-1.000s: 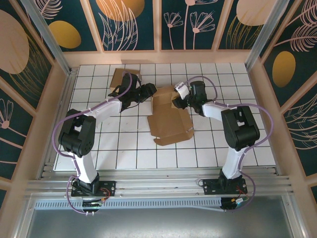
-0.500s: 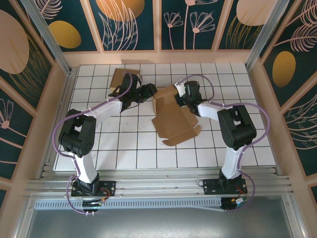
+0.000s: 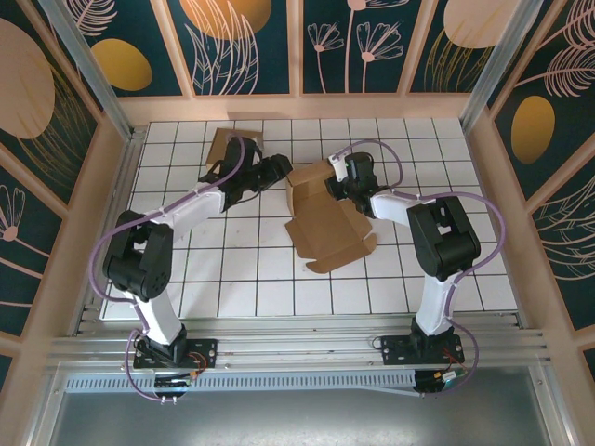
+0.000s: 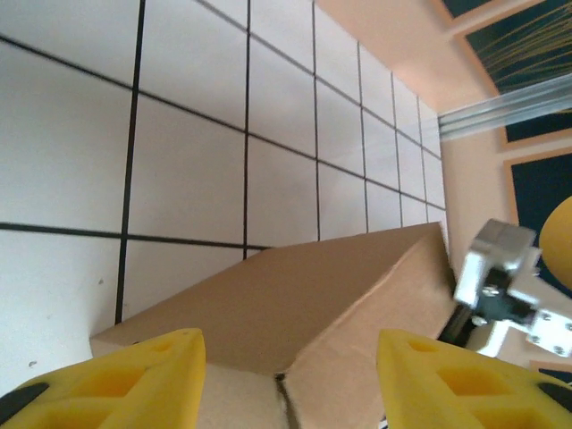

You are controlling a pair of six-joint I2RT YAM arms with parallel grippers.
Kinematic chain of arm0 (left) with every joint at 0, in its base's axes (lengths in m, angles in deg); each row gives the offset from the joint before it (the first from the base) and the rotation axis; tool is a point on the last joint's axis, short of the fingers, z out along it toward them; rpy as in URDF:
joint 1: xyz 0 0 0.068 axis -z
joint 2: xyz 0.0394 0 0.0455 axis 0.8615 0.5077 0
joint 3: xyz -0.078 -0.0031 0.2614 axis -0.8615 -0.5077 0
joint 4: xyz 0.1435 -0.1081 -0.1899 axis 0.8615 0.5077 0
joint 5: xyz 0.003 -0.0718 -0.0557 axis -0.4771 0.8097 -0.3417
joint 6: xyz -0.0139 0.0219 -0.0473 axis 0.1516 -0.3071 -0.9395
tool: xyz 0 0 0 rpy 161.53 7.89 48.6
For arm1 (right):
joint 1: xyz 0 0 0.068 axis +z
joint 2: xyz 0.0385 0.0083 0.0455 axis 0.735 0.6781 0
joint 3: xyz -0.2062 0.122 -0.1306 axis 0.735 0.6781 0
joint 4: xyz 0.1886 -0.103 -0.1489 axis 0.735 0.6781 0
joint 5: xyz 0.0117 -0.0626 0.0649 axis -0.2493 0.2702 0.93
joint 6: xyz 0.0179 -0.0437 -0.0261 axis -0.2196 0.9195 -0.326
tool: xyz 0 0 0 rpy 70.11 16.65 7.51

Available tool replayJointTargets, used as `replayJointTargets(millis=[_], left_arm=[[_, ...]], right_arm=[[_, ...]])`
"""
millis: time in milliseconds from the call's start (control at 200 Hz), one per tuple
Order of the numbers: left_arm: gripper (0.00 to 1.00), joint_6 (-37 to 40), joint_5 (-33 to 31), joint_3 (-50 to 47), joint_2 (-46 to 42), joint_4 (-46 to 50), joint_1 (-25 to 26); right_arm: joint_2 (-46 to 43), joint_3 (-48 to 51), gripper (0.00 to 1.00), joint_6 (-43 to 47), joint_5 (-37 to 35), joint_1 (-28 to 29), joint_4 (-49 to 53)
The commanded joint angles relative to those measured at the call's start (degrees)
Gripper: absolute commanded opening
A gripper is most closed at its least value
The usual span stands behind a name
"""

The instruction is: Fold the paper box

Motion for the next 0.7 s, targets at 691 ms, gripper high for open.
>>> replayJointTargets(millis=[691], left_arm=[[0.59, 33.76, -16.4, -20.61, -46.03, -3.01, 0.28]], right_arm=[[-11.78, -17.1, 0.0, 81.33, -37.19, 10.28, 37.19]])
